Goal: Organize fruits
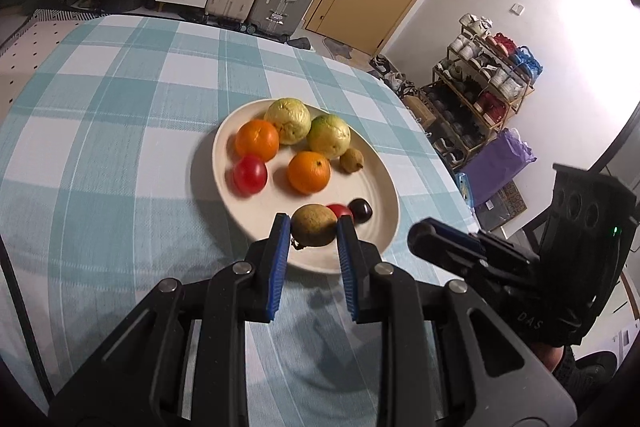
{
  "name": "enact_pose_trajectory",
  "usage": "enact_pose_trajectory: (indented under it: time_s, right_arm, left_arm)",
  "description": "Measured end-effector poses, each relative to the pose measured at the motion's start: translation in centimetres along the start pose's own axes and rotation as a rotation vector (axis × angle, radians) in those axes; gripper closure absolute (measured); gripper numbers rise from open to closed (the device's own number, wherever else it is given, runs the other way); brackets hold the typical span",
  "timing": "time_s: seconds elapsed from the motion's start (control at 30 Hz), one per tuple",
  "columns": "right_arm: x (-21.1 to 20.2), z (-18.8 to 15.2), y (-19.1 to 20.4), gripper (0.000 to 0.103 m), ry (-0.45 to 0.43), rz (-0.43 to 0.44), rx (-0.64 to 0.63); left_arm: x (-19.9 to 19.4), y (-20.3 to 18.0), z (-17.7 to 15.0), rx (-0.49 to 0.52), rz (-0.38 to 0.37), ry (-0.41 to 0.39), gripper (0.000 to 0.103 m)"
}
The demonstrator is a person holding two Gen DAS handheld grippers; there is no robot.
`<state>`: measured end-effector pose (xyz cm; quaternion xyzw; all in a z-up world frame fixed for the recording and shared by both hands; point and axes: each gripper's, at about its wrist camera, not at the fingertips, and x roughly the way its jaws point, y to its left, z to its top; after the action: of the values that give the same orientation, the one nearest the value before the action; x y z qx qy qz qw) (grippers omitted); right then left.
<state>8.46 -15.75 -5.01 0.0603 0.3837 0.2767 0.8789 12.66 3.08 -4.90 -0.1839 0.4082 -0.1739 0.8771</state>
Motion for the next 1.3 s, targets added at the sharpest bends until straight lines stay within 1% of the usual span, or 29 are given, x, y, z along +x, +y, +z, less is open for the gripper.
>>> enact_pose_trajectory:
  time_s: [0.23, 0.5, 0.8, 1.0, 1.1, 1.17, 1.2, 1.23, 1.27, 1.3]
  right_arm:
    - [2.6, 3.1, -2.0, 0.078, 0.005, -0.007, 0.026]
    - [4.6, 4.9, -3.7, 0.078, 0.01, -0.031, 0.047]
    - [6.6, 5.2, -5.0, 0.078, 0.035, -0.05, 0.068]
    - [7.7, 5.3, -5.7, 0.078, 0.046, -0.065, 0.086]
    - [7.9, 5.2, -6.0, 0.076, 0.04, -0.062, 0.093]
    - [7.7, 5.2, -6.0, 0.074, 0.034, -0.063, 0.093]
    - [7.6, 5.2, -6.0, 0.068, 0.03, -0.06, 0.095]
    - [7.2, 5.3, -6.0, 0.056, 0.019, -0.048, 0.097]
    - [6.9, 5.4, -6.0, 0.051, 0.004, -0.042, 0.096]
    - [6.5, 5.5, -5.9, 0.049, -0.014, -0.041, 0.092]
  left_arm:
    - [2.4, 0.0, 1.7, 0.007, 0.006, 0.029, 0.082]
    - [4.7, 0.5, 2.8, 0.008, 0.013, 0.062, 0.082]
    - [6.6, 0.6, 3.2, 0.016, 0.019, 0.092, 0.082]
    - [7.0, 0.9, 3.7, -0.004, 0.033, 0.078, 0.082]
    - [6.7, 1.0, 4.0, -0.012, 0.037, 0.064, 0.081]
    - [6.3, 1.1, 4.0, -0.013, 0.038, 0.057, 0.081]
    - [6.1, 1.0, 4.1, -0.012, 0.041, 0.054, 0.079]
    - [5.8, 0.9, 4.1, -0.011, 0.048, 0.05, 0.077]
    - [5.5, 0.8, 4.0, -0.01, 0.053, 0.044, 0.072]
    - [5.2, 0.7, 4.0, -0.006, 0.055, 0.037, 0.067]
